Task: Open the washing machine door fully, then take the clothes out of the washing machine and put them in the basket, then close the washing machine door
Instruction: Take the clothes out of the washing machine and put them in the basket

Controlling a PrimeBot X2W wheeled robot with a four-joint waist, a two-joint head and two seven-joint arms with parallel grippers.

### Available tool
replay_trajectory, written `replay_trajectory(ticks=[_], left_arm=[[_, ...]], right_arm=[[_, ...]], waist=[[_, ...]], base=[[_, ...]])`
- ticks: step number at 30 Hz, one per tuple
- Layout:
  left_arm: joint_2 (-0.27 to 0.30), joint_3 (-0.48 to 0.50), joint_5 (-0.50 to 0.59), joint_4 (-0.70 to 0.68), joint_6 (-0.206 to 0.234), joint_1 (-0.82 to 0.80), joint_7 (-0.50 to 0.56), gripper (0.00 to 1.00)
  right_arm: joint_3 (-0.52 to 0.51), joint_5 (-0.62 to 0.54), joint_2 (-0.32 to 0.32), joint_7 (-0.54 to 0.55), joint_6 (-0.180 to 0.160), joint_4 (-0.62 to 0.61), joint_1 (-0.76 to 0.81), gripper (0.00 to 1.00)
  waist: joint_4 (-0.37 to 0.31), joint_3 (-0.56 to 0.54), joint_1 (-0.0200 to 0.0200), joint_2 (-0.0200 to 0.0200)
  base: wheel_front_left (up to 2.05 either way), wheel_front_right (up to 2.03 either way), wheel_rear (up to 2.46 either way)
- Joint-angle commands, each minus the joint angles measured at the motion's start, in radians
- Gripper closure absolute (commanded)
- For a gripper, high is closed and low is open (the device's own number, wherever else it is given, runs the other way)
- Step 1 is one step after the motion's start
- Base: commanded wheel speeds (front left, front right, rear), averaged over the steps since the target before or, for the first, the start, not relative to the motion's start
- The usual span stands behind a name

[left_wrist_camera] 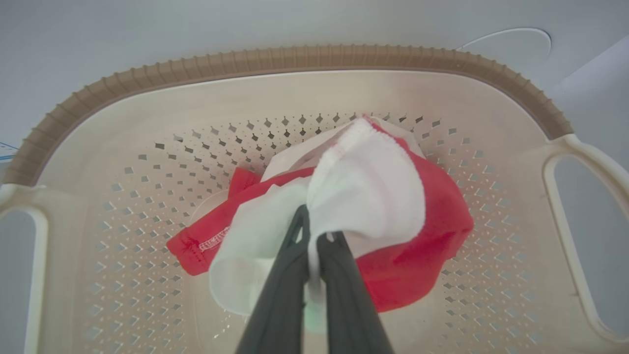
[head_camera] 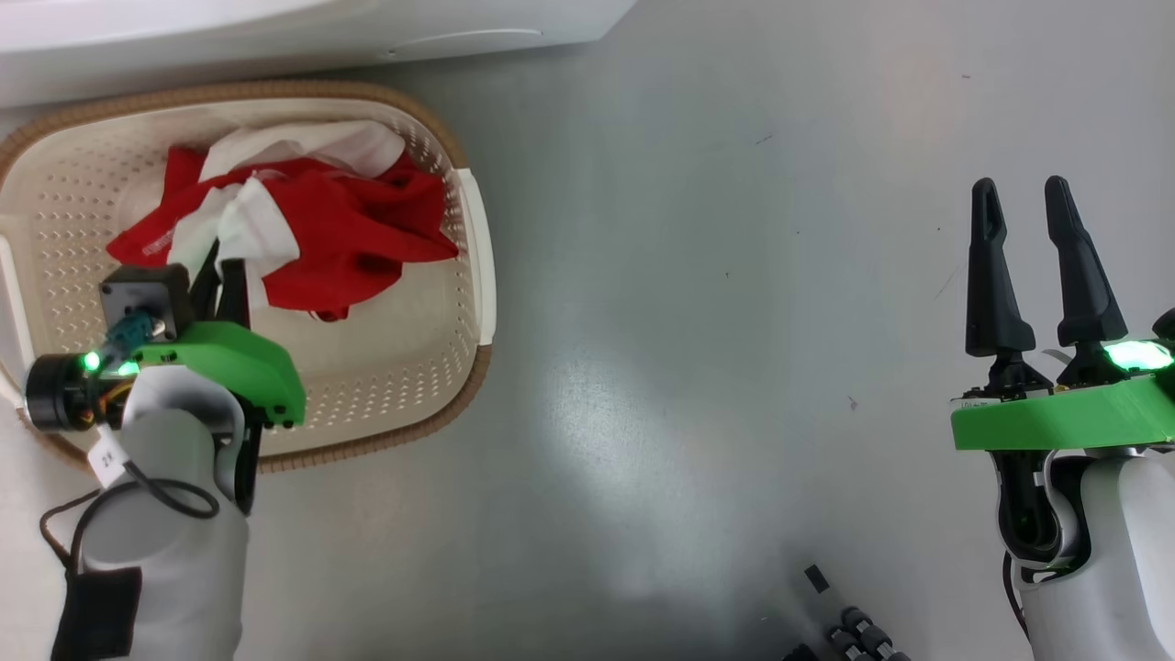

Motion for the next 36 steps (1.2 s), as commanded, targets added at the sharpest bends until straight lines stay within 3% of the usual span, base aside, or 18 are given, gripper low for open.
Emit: replay_trajectory(ticks=[1,3,4,5,6,21,36], left_arm=[[0.029,0.014,-0.001,0.0,0.009,0.014,-0.002,0.55],[0.029,0.013,-0.004,0.007,0.011,0.007,-0.002,0.23],[0.029,0.013,-0.006,0.009,0.012,0.006,-0.002,0.11],[0.029,0.013,-0.007,0.01,0.014,0.006,-0.002,0.02],[0.028,0.014,-0.01,0.011,0.014,0.006,-0.002,0.0],[0.013,0.035,-0.047,-0.035,0.012,0.06,-0.002,0.0],[-0.012,0.068,-0.077,-0.213,-0.017,0.179,-0.002,0.0]], right_arm=[[0.025,0.009,-0.006,-0.006,0.007,-0.025,0.004,0.0],[0.025,0.008,-0.006,-0.006,0.007,-0.022,0.003,0.0],[0.025,0.008,-0.006,-0.006,0.007,-0.021,0.003,0.0],[0.025,0.008,-0.006,-0.006,0.007,-0.02,0.004,0.0],[0.025,0.008,-0.006,-0.006,0.007,-0.018,0.004,0.0],[0.019,-0.007,-0.006,-0.006,0.007,-0.003,0.019,0.0],[0.026,-0.039,-0.006,-0.006,0.007,0.025,0.056,0.0]], waist=[[0.0,0.002,0.0,-0.0001],[0.001,0.001,0.0,-0.0001],[0.001,0.0,0.0,-0.0001],[0.002,-0.002,0.0,-0.0001],[0.002,-0.004,0.0,-0.0001],[0.017,-0.075,0.0,-0.0001],[0.044,-0.229,0.0,-0.0001]], base=[[0.0,0.0,0.0],[0.0,0.0,0.0],[0.0,0.0,0.0],[0.0,0.0,0.0],[0.0,0.0,0.0],[0.0,0.0,0.0],[0.0,0.0,0.0]])
